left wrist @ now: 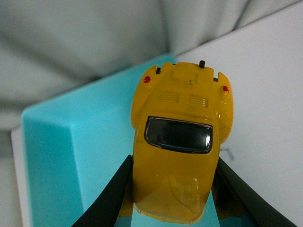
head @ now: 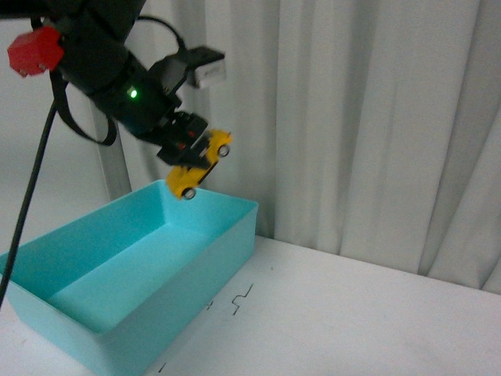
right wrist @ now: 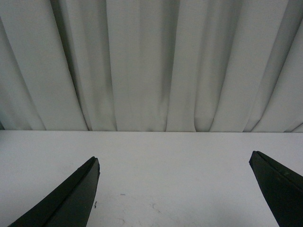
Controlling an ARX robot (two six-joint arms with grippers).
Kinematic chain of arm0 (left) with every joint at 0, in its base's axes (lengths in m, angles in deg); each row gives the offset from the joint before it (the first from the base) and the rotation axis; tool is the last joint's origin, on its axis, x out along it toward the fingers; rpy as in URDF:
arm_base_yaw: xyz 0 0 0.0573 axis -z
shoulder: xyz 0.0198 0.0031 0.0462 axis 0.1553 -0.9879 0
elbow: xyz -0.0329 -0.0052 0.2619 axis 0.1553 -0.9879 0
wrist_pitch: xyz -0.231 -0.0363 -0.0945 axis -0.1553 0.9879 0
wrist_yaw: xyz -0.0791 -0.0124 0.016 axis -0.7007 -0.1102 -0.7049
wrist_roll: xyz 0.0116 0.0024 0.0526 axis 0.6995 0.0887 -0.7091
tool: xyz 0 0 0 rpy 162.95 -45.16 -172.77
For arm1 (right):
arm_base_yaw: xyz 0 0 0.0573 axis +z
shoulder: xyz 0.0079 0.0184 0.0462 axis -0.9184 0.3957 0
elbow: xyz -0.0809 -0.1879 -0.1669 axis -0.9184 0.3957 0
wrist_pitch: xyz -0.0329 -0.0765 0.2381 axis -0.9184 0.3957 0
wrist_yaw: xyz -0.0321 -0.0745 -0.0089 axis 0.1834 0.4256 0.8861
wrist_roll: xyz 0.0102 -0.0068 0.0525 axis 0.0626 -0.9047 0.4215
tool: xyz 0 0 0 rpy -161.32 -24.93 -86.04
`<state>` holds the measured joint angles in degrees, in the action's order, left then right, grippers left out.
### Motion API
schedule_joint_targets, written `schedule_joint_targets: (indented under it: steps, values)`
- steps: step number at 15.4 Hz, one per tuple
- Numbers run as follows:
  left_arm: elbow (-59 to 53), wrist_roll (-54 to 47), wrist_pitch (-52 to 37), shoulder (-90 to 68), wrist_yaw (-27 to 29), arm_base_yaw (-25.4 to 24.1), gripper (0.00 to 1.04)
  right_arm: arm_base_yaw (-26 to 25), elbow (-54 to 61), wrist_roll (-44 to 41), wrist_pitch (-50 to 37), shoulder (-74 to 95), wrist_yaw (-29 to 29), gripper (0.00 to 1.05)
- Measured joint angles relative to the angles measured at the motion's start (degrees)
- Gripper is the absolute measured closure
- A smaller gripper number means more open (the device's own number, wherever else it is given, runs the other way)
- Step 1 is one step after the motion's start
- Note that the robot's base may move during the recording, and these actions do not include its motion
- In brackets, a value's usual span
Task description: Wind up and store yellow beetle toy
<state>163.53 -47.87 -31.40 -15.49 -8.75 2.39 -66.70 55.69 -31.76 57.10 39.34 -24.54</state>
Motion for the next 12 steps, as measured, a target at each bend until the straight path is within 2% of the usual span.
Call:
schedule_joint_targets:
  steps: [3, 5, 7, 12]
  values:
    - [-0.90, 4.87, -1.99, -5.31, 11.69, -2.78, 0.65, 0.00, 0.00, 0.02, 0.00, 0.00, 0.00, 0.07]
    - [-1.51, 7.65, -3.34, -9.99, 15.98, -2.97, 0.65, 0.00, 0.00, 0.00, 0.00, 0.00, 0.00, 0.07]
    - [-1.92, 8.46, -7.08, -14.19, 18.62, -2.91, 0.65, 0.00, 0.00, 0.00, 0.02, 0.00, 0.00, 0.07]
    - [-1.11, 8.15, -10.75, -20.79, 20.44, -2.95, 0.65, 0.00, 0.00, 0.00, 0.02, 0.00, 0.00, 0.07]
